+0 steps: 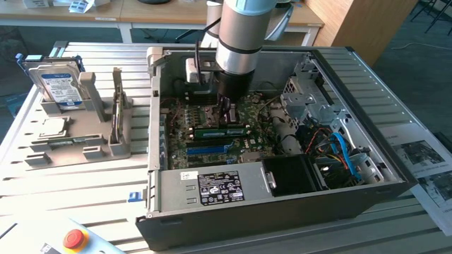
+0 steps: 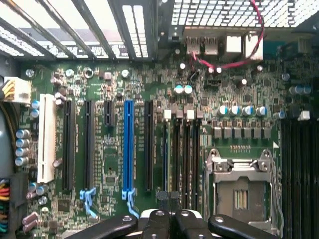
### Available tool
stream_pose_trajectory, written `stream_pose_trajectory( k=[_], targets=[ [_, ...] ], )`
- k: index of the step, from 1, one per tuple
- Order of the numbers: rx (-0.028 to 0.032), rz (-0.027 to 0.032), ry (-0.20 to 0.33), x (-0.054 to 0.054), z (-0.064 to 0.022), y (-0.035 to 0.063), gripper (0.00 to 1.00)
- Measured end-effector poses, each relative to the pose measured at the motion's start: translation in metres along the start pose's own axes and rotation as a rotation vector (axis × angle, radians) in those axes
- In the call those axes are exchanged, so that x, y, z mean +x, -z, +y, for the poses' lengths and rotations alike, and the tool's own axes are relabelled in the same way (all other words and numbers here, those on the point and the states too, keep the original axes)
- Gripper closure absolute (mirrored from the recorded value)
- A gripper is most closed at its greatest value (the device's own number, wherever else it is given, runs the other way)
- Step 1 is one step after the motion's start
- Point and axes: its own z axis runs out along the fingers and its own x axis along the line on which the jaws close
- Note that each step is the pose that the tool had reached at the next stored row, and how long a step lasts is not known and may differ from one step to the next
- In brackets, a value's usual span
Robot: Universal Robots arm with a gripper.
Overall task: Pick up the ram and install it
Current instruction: 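Press down the ram until it locks into place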
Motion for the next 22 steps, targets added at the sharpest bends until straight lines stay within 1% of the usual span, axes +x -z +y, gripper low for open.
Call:
stream_pose_trajectory(
  k=[4,10,16,22],
  targets=[
    [0.0001,-0.0001,0.000,0.0000,0.0051,-0.0002,0.90],
    [0.0001,0.0001,0.000,0.0001,0.0052,-0.0002,0.90],
    [0.0007,-0.0001,0.000,0.0001,0.0094,-0.0003,0.90],
    [0.0007,0.0000,0.000,0.0002,0.0094,-0.0003,0.90]
  ],
)
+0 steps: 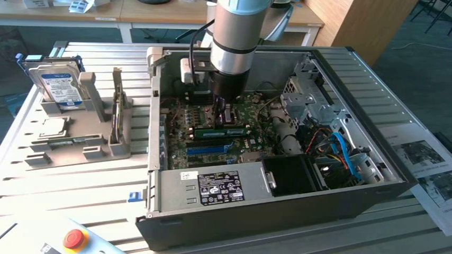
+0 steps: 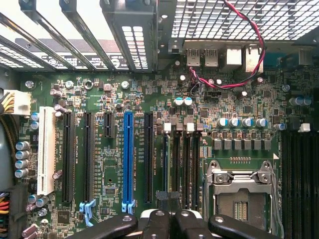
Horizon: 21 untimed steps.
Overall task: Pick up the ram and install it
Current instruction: 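Press down the ram until it locks into place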
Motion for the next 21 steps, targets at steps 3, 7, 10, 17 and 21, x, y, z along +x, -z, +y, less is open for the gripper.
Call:
stream_pose_trajectory(
  k=[3,7,10,17,21],
  targets=[
    [0.0000,0.0001,0.000,0.0000,0.0000,0.0000,0.90],
    [-0.0001,0.0000,0.000,0.0000,0.0000,-0.0010,0.90],
    [0.0000,0.0001,0.000,0.0000,-0.0001,-0.0034,0.90],
    [-0.0001,0.0001,0.000,0.0000,-0.0002,-0.0063,0.90],
    [0.0001,-0.0001,0.000,0.0000,-0.0002,-0.0066,0.90]
  ],
)
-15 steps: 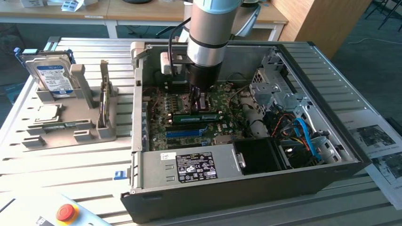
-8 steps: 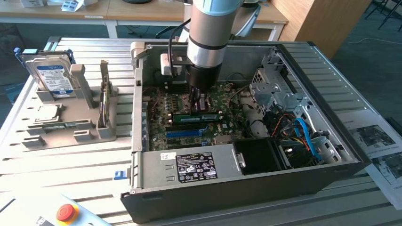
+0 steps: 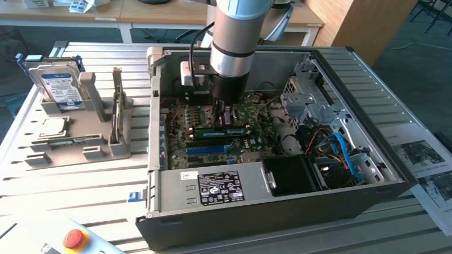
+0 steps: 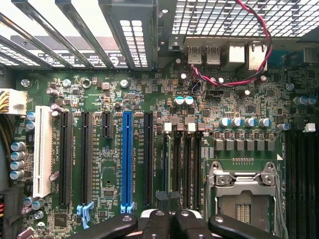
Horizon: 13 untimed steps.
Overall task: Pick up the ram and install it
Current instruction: 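Press down the ram until it locks into place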
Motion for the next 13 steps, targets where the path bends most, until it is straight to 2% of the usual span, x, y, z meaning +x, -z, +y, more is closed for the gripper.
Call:
stream_pose_trajectory(
  k=[13],
  targets=[
    [0.0000,0.0000,0.000,0.0000,-0.0001,-0.0028,0.90]
  ],
)
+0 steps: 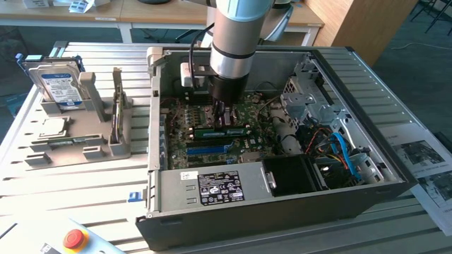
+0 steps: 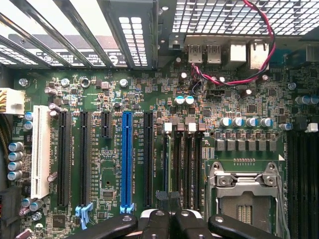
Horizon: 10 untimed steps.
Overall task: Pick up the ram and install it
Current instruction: 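Press down the ram until it locks into place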
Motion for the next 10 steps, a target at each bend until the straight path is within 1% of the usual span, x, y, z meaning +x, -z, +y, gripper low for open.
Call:
stream_pose_trajectory(
  k=[10],
  targets=[
    [-0.0001,0.0002,0.000,0.0000,0.0000,-0.0008,0.90]
  ],
)
